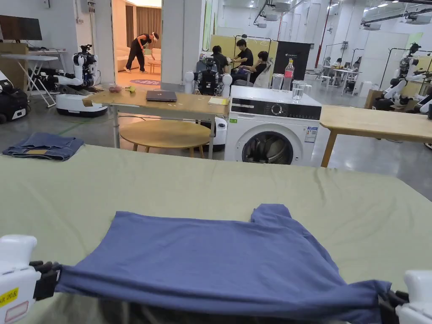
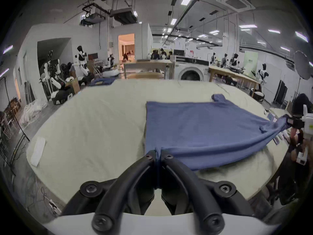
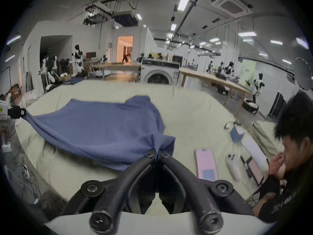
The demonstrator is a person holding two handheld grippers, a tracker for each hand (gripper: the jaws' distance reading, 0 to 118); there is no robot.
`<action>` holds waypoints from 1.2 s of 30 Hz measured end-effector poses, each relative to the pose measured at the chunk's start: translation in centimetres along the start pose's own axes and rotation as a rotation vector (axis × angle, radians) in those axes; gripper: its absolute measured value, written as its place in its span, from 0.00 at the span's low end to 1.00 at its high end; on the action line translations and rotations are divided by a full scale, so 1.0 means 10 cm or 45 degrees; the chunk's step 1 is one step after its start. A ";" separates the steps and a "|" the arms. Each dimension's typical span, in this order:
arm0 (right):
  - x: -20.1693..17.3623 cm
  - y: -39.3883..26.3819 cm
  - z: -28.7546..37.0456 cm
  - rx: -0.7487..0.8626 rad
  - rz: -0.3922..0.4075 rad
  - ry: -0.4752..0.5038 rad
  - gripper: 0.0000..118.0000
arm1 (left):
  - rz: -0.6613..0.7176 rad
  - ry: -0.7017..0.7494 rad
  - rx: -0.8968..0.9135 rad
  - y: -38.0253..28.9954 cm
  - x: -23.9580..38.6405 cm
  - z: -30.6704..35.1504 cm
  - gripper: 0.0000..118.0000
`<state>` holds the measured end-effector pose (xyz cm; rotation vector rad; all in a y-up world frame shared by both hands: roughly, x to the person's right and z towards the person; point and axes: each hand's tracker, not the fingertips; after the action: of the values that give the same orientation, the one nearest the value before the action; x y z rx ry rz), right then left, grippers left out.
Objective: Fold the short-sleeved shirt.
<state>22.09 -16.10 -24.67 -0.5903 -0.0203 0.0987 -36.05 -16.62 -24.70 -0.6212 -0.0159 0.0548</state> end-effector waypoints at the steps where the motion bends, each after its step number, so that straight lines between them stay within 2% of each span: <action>1: -0.03 -0.10 -0.04 -0.049 0.018 0.003 0.00 | 0.010 -0.001 -0.021 -0.09 0.00 -0.04 0.00; 3: -0.06 -0.30 -0.17 -0.141 0.045 0.003 0.00 | -0.016 -0.005 -0.130 -0.25 -0.01 -0.16 0.00; 6: -0.08 -0.55 -0.38 -0.264 0.033 0.038 0.00 | -0.017 0.009 -0.247 -0.46 -0.03 -0.34 0.00; 9: -0.11 -0.70 -0.56 -0.360 0.072 0.017 0.00 | -0.029 0.024 -0.359 -0.58 -0.03 -0.51 0.00; 16: -0.07 -0.72 -0.66 -0.412 -0.020 0.041 0.02 | -0.078 0.023 -0.425 -0.64 -0.05 -0.69 0.00; 17: -0.07 -0.68 -0.63 -0.404 -0.024 0.040 0.06 | -0.062 0.025 -0.435 -0.58 -0.05 -0.68 0.00; 20: -0.10 -0.47 -0.50 -0.300 -0.058 0.038 0.47 | 0.031 -0.009 -0.349 -0.39 -0.03 -0.51 0.24; 21: -0.12 -0.39 -0.45 -0.248 -0.061 0.042 0.48 | 0.045 -0.024 -0.272 -0.31 -0.01 -0.45 0.33; 22: -0.16 -0.31 -0.41 -0.199 -0.066 0.038 0.48 | 0.053 -0.033 -0.200 -0.28 -0.03 -0.43 0.38; 23: -0.20 -0.23 -0.38 -0.163 -0.076 0.030 0.48 | 0.044 -0.042 -0.130 -0.22 0.01 -0.39 0.44; 24: -0.25 -0.16 -0.35 -0.100 -0.107 0.024 0.48 | 0.010 -0.059 -0.057 -0.15 0.08 -0.34 0.45; 30: -0.62 0.08 -0.22 0.273 -0.242 0.031 0.46 | -0.045 -0.033 0.210 0.06 0.53 -0.19 0.44; 31: -0.69 0.08 -0.19 0.332 -0.243 0.015 0.40 | -0.048 -0.038 0.268 0.05 0.59 -0.16 0.40; 32: -0.76 0.08 -0.17 0.378 -0.224 -0.017 0.26 | -0.071 -0.028 0.311 0.04 0.65 -0.13 0.31; 33: -0.83 0.08 -0.17 0.415 -0.200 -0.033 0.05 | -0.113 0.005 0.351 0.02 0.72 -0.11 0.09; 34: -0.90 0.07 -0.17 0.442 -0.183 -0.050 0.00 | -0.167 0.052 0.372 0.01 0.80 -0.11 0.00; 36: -0.97 0.05 -0.19 0.444 -0.170 -0.028 0.00 | -0.205 0.091 0.404 0.00 0.87 -0.11 0.00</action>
<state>12.44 -17.64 -26.43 -0.2382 -0.0626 -0.0214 -27.37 -16.76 -25.65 -0.3025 0.0120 -0.1192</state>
